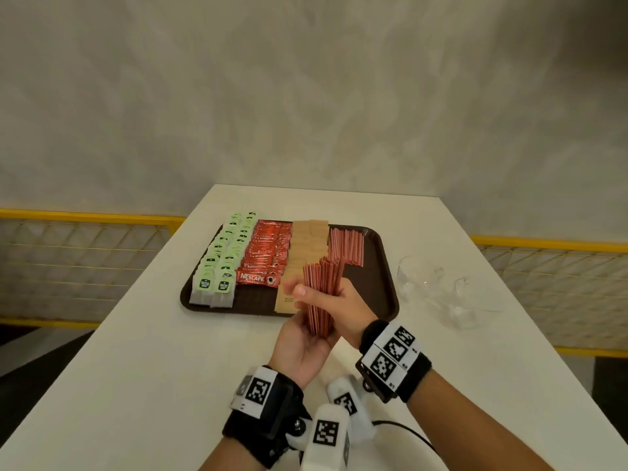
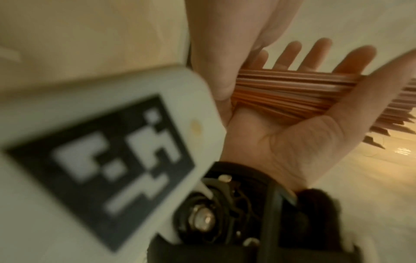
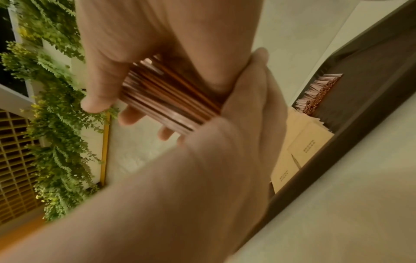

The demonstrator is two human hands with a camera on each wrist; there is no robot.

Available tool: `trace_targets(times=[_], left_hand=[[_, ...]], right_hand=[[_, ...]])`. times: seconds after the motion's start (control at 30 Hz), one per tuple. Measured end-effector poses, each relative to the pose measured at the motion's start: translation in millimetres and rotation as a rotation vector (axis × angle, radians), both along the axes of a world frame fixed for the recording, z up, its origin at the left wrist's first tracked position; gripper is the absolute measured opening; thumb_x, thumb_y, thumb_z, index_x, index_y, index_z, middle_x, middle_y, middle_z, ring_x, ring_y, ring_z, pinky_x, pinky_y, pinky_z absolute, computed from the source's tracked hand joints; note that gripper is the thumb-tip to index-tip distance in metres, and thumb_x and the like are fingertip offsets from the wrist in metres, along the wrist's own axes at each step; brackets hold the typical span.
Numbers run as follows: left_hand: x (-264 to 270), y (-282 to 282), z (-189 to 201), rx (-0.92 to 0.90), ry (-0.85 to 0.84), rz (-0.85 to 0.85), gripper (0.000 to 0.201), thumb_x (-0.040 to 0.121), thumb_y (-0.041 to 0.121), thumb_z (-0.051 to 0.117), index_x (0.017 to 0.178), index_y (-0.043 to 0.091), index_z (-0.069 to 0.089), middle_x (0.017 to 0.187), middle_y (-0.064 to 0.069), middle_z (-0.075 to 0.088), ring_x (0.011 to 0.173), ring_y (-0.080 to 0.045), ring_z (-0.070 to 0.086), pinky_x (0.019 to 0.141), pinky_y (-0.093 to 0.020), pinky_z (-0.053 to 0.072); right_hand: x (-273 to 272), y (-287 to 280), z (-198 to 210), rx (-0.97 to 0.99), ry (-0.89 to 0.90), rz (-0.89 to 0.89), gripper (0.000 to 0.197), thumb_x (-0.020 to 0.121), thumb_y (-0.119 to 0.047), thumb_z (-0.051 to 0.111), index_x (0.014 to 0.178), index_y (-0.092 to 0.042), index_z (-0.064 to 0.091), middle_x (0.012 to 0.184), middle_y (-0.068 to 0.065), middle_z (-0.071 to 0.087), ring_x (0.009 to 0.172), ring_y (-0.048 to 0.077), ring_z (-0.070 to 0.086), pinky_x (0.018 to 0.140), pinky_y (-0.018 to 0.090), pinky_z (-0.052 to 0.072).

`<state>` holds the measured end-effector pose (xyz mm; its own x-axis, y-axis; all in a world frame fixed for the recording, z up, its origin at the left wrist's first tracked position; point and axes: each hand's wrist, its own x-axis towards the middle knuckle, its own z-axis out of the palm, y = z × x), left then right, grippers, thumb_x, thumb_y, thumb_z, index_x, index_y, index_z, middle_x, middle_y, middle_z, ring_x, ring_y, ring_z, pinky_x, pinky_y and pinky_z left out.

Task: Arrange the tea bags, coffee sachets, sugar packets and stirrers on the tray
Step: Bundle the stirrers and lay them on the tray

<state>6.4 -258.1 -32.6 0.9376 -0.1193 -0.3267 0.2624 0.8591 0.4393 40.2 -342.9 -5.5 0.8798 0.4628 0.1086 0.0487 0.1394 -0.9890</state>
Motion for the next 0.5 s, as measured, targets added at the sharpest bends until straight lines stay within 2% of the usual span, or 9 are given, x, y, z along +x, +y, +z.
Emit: trace_targets(times=[0.03, 0.13, 0.2, 0.3, 0.4, 0.5], left_hand=[[1.6, 6.6, 2.6, 0.006, -0.008, -0.004, 0.036, 0.101, 0.023, 0.029, 0.115, 0.003, 0.055, 0.096, -0.017, 0.071, 0.088, -0.025, 0.069, 0.071, -0.035, 0.059], [7.1, 27.8, 4.1, 0.034, 0.004, -0.029, 0.037, 0.1, 0.026, 0.03, 0.114, 0.004, 0.056, 0.103, -0.018, 0.068, 0.1, -0.027, 0.061, 0.082, -0.041, 0.053], [8.9, 40.2, 4.9, 0.048, 0.021, -0.036, 0.036, 0.1, 0.023, 0.029, 0.107, 0.004, 0.058, 0.096, -0.018, 0.07, 0.1, -0.028, 0.06, 0.084, -0.042, 0.048], [10.2, 51.9, 7.2, 0.028, 0.017, -0.023, 0.037, 0.101, 0.03, 0.029, 0.105, 0.01, 0.06, 0.091, -0.015, 0.072, 0.099, -0.027, 0.059, 0.079, -0.041, 0.046], [15.1, 59.1, 8.9, 0.075, -0.005, -0.053, 0.034, 0.1, 0.022, 0.028, 0.097, 0.007, 0.059, 0.081, -0.014, 0.072, 0.09, -0.025, 0.061, 0.072, -0.039, 0.047], [20.5, 68.8, 12.6, 0.185, -0.023, -0.114, 0.033, 0.101, 0.023, 0.03, 0.087, 0.01, 0.056, 0.063, -0.008, 0.066, 0.066, -0.019, 0.064, 0.063, -0.034, 0.051]], right_hand=[[0.4, 7.5, 2.6, -0.004, 0.019, 0.003, 0.008, 0.084, -0.015, 0.067, 0.084, -0.008, 0.065, 0.075, -0.003, 0.068, 0.072, 0.009, 0.063, 0.076, 0.026, 0.052], [3.2, 31.6, 2.3, 0.002, 0.055, -0.024, 0.027, 0.091, -0.016, 0.059, 0.066, -0.011, 0.052, 0.054, 0.001, 0.052, 0.051, 0.013, 0.05, 0.064, 0.027, 0.047], [3.7, 46.0, 0.3, 0.039, 0.052, -0.06, 0.029, 0.091, -0.016, 0.059, 0.065, -0.012, 0.049, 0.052, 0.002, 0.048, 0.049, 0.017, 0.045, 0.061, 0.029, 0.044], [5.0, 60.3, -3.7, 0.014, 0.033, -0.099, 0.026, 0.086, -0.018, 0.066, 0.063, -0.013, 0.056, 0.058, 0.006, 0.055, 0.053, 0.019, 0.049, 0.064, 0.032, 0.046], [8.6, 72.0, -2.0, -0.027, 0.042, -0.126, 0.034, 0.083, -0.027, 0.069, 0.057, -0.013, 0.051, 0.056, 0.008, 0.048, 0.047, 0.016, 0.043, 0.062, 0.029, 0.043], [13.8, 79.3, 0.4, -0.031, 0.053, -0.207, 0.037, 0.086, -0.03, 0.066, 0.059, -0.015, 0.044, 0.049, 0.005, 0.038, 0.04, 0.014, 0.035, 0.046, 0.022, 0.036]])
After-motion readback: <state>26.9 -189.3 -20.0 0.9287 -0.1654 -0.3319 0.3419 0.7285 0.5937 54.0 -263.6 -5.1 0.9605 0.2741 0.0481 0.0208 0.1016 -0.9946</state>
